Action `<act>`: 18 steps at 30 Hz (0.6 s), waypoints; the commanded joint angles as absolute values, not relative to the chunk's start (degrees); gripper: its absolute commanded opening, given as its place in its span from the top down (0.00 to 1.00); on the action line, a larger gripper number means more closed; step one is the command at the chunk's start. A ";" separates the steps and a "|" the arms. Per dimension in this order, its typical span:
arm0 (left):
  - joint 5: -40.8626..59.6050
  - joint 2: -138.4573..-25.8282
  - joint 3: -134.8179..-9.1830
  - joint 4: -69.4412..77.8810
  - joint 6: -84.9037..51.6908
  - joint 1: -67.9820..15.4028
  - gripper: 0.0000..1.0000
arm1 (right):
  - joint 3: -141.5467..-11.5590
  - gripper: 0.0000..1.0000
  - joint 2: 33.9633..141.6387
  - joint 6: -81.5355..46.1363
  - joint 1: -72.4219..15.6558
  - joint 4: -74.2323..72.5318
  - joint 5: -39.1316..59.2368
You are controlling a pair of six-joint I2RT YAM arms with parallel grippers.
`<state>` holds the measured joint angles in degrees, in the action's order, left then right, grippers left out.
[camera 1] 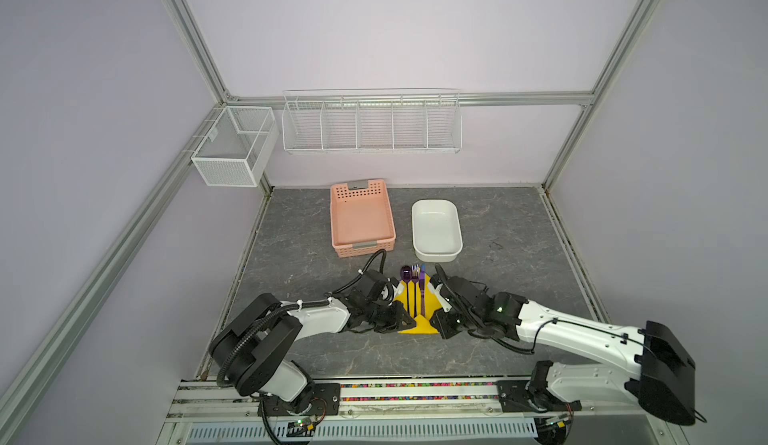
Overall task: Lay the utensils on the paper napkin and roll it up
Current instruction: 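Pinch the near napkin edge with both grippers beside the utensil handles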
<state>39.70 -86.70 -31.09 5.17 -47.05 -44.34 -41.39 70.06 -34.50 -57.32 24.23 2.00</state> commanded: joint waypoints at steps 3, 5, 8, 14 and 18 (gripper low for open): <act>37.98 -87.87 -34.13 3.37 -45.84 -44.58 0.88 | -37.57 0.84 72.31 -43.16 -54.23 14.66 13.53; 37.54 -88.06 -34.72 2.64 -45.49 -44.64 0.89 | -38.03 0.87 75.21 -43.65 -53.51 13.60 15.51; 36.01 -88.26 -36.25 0.40 -44.25 -44.61 0.90 | -38.32 0.92 79.41 -44.65 -52.09 12.43 16.46; 34.54 -89.29 -38.11 -1.00 -43.60 -44.76 0.93 | -38.32 0.93 85.00 -45.99 -49.26 8.60 18.25; 34.93 -89.91 -39.30 -2.34 -42.76 -45.60 0.94 | -38.32 0.93 87.00 -46.33 -48.48 6.79 19.38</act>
